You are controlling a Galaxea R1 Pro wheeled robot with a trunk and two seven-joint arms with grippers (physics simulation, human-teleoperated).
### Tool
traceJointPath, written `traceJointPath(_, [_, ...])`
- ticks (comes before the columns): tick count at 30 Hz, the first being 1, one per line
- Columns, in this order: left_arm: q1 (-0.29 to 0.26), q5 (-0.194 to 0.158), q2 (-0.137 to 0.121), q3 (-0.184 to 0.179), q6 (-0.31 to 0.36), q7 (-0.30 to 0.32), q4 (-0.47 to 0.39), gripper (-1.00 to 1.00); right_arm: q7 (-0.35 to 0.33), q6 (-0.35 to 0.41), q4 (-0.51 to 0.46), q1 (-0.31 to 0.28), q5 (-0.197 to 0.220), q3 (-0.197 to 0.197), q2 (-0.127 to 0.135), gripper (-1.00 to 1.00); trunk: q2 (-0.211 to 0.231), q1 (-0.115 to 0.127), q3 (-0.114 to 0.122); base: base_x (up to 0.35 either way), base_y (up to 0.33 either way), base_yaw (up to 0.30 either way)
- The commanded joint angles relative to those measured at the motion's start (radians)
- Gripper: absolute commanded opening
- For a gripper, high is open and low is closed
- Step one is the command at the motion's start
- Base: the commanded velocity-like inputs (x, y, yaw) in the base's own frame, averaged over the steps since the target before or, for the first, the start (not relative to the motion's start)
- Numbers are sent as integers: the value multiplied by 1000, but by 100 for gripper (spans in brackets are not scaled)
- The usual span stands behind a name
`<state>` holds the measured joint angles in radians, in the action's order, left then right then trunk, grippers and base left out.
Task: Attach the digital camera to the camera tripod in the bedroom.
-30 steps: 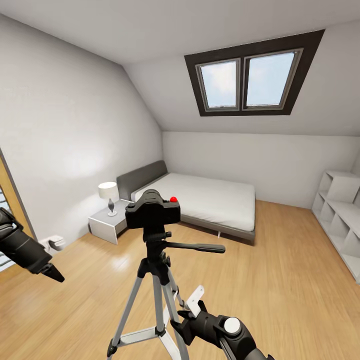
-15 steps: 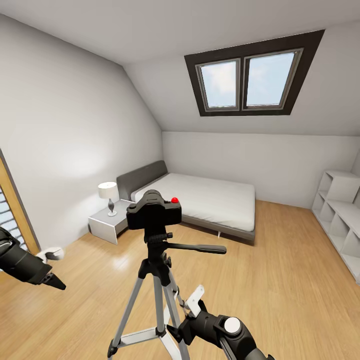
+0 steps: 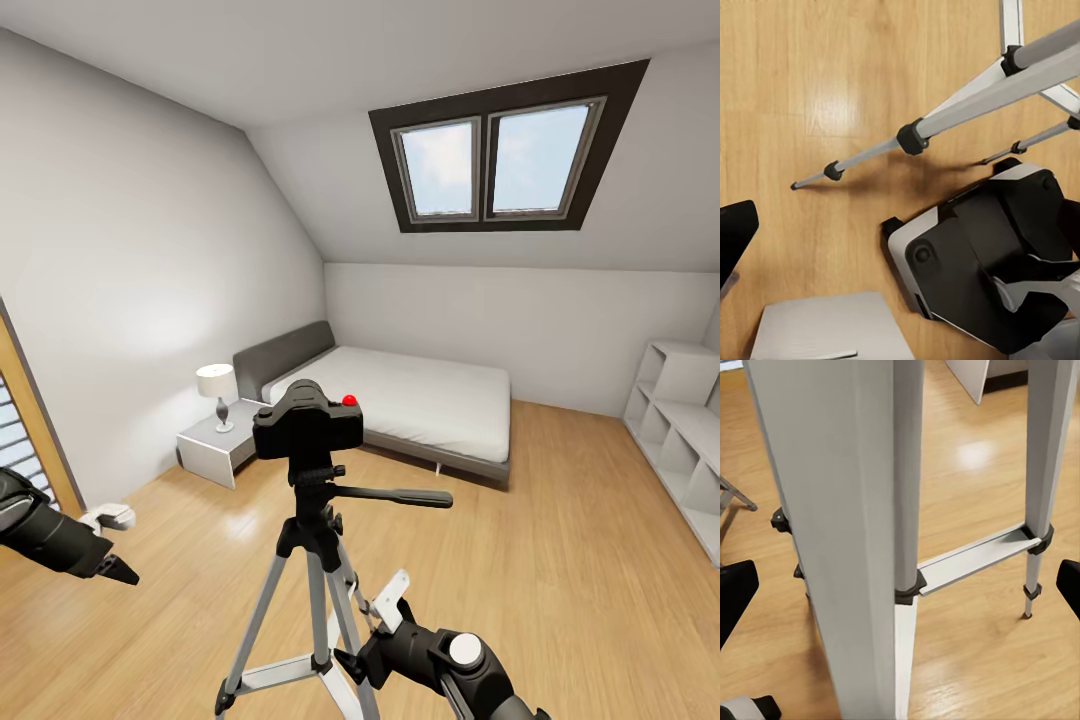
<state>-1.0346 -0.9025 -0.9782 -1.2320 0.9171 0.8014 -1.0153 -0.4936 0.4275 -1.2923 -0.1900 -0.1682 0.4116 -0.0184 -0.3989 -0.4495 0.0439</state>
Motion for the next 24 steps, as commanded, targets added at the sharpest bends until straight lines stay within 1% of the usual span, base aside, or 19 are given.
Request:
traceJointPath(1, [-3,-6,0,-5,3,0,0,100,-7,3,-1,0,-10,-1,0,100,-1,0,-1,0,0,0])
traceJointPath(4, [13,-10,24,-1,-20,-25,24,100,-8,5,-6,0,-10,-2,3,100,-1,0,-1,0,0,0])
traceJointPath(5, [13,-10,24,-1,-20,-25,24,100,-8,5,-6,0,-10,-2,3,100,-1,0,-1,0,0,0])
traceJointPath(8, [22,-13,46,2,-41,-41,59,100,-9,9,-24,3,-10,-2,7,100,-1,0,-1,0,0,0])
traceJointPath(9, [22,-13,46,2,-41,-41,59,100,-9,9,-24,3,-10,-2,7,100,-1,0,-1,0,0,0])
traceJointPath(11, [27,-17,69,3,-53,-47,99,100,-9,18,-40,6,-10,-2,9,100,-1,0,-1,0,0,0])
traceJointPath(12, [31,-24,85,3,-60,-49,128,100,-10,22,-47,8,-10,-2,10,100,-1,0,-1,0,0,0])
traceJointPath(13, [31,-24,85,3,-60,-49,128,100,-10,22,-47,8,-10,-2,10,100,-1,0,-1,0,0,0])
traceJointPath(15, [42,-47,126,4,-80,-52,199,100,-10,29,-58,14,-10,-2,12,100,-1,0,-1,0,0,0])
traceJointPath(17, [59,-80,170,4,-112,-53,278,100,-11,34,-65,24,-10,-3,14,100,-1,0,-1,0,0,0])
traceJointPath(18, [59,-80,170,4,-112,-53,278,100,-11,34,-65,24,-10,-3,14,100,-1,0,-1,0,0,0])
traceJointPath(21, [93,-141,228,4,-187,-55,396,100,-11,38,-75,35,-11,-2,16,100,-1,0,-1,0,0,0])
traceJointPath(22, [93,-141,228,4,-187,-55,396,100,-11,38,-75,35,-11,-2,16,100,-1,0,-1,0,0,0])
traceJointPath(24, [121,-187,257,4,-248,-56,463,100,-11,39,-80,41,-11,-2,17,100,-1,0,-1,0,0,0])
